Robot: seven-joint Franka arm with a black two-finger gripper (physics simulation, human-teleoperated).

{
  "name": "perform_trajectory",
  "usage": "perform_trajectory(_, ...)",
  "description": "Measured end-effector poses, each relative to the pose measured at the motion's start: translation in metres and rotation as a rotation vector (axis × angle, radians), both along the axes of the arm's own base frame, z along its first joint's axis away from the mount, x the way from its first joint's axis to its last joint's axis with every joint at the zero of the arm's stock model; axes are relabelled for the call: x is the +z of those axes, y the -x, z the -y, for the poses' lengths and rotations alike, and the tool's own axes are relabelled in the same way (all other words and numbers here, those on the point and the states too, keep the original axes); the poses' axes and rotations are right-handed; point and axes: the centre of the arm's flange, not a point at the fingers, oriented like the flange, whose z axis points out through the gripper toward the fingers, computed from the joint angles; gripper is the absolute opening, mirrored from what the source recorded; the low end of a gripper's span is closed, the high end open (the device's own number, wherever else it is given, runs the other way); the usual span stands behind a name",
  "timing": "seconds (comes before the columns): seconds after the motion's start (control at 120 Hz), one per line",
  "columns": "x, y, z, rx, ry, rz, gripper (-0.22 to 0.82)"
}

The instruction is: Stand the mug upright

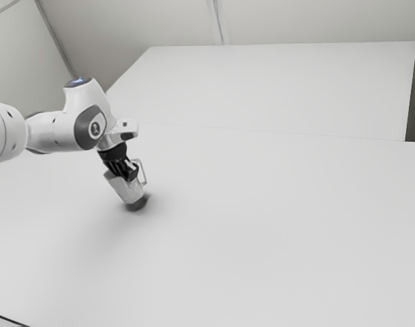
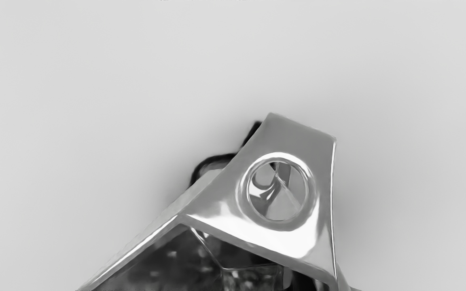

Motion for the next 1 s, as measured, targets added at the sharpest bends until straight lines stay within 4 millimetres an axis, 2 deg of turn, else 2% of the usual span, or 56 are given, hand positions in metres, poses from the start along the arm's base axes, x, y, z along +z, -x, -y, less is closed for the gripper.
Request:
perform_trajectory(0.117, -0.022, -0.004, 0.000, 0.066, -0.002, 0.001, -0.18)
perform_trajectory(0.233, -0.033, -0.002, 0.002, 0.119, -0.003, -0.002, -0.16)
perform_trajectory(0.408, -0.035, -0.002, 0.010, 0.174, 0.016, 0.008, 0.21)
perform_trajectory(0.533, -0.020, -0.002, 0.011, 0.206, 0.022, 0.033, 0.39)
perform_trajectory(0.658, 0.017, -0.003, 0.016, 0.217, 0.029, 0.075, 0.48)
perform_trajectory(0.883, 0.137, -0.041, 0.025, 0.215, 0.054, 0.154, 0.56)
perform_trajectory(1.0, 0.181, -0.056, 0.024, 0.214, 0.057, 0.149, 0.58)
